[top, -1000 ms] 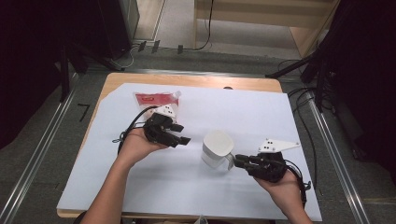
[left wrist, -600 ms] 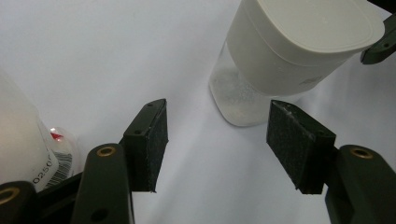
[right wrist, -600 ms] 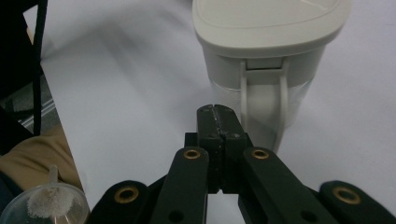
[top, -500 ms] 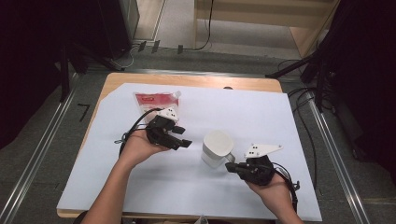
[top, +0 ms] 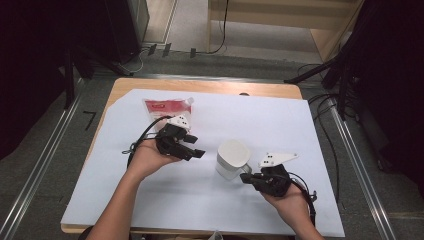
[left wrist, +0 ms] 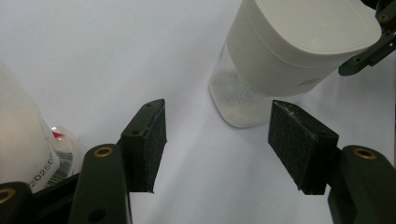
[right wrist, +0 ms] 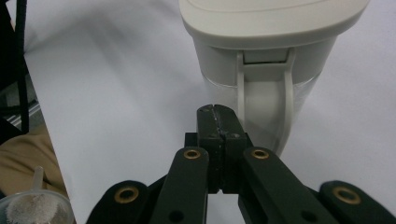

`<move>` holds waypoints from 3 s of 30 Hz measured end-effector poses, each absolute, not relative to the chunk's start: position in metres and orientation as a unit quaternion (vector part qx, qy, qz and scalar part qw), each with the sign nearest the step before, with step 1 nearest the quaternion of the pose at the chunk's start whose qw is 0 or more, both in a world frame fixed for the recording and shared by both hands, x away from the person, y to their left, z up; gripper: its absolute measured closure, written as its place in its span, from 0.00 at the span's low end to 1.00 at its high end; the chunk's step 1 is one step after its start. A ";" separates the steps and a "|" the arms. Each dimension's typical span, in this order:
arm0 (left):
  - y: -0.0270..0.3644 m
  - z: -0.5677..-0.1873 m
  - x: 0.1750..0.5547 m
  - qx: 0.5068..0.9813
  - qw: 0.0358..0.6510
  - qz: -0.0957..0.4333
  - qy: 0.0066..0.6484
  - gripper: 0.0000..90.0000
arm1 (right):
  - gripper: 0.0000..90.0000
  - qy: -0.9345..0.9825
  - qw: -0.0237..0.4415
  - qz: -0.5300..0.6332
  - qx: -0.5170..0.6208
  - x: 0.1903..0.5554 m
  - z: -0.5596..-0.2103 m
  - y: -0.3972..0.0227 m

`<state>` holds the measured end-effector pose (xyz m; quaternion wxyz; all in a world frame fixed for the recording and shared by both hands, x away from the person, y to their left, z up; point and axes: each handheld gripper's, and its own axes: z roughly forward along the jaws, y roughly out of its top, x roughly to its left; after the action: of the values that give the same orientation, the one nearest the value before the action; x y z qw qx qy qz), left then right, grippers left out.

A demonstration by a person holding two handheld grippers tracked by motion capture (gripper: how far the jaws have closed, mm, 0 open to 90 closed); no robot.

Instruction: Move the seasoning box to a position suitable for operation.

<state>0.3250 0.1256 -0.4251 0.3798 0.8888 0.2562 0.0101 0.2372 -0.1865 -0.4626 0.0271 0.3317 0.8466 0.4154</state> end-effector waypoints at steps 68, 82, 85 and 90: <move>0.081 -0.430 0.327 0.903 0.392 -0.042 0.173 0.21 | 1.00 0.829 0.042 0.399 0.390 0.303 -0.445 -0.241; 0.063 -0.432 0.343 0.911 0.381 -0.052 0.149 0.21 | 1.00 0.827 0.034 0.401 0.392 0.307 -0.446 -0.242; 0.059 -0.434 0.345 0.911 0.380 -0.055 0.149 0.21 | 1.00 0.826 0.033 0.403 0.393 0.306 -0.447 -0.243; 0.051 -0.440 0.349 0.915 0.370 -0.068 0.146 0.19 | 1.00 0.825 0.032 0.404 0.395 0.306 -0.448 -0.243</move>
<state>0.3494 0.0512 -0.4399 0.3702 0.9148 0.1461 -0.0683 0.3059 -0.2432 -0.4477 0.0321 0.3947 0.8246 0.4041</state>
